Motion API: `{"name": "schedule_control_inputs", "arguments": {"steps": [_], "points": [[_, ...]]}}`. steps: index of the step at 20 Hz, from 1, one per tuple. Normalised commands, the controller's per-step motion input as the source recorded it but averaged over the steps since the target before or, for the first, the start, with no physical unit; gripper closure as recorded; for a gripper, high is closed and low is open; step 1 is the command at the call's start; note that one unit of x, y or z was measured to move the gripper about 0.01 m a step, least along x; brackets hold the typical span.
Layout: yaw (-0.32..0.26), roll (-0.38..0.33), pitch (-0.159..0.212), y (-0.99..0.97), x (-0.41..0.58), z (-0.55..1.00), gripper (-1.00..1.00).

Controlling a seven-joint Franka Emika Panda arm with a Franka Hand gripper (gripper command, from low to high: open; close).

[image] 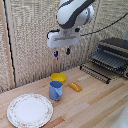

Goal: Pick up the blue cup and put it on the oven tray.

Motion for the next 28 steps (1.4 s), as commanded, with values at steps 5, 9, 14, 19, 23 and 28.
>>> {"name": "schedule_control_inputs", "arguments": {"steps": [5, 9, 14, 19, 23, 28], "points": [[0.0, -0.023, 0.0, 0.26, -0.588, -0.11, -1.0], [0.0, -0.066, -0.018, 0.29, -0.481, 0.0, -1.0], [0.0, -0.036, -0.036, 0.18, -0.306, -0.22, -1.0], [0.0, -0.028, -0.06, 0.17, -0.246, -0.41, -1.0], [0.0, -0.023, -0.034, 0.19, -0.166, -0.48, -1.0], [0.003, -0.028, -0.012, 0.24, -0.054, -0.53, -1.0]]}}
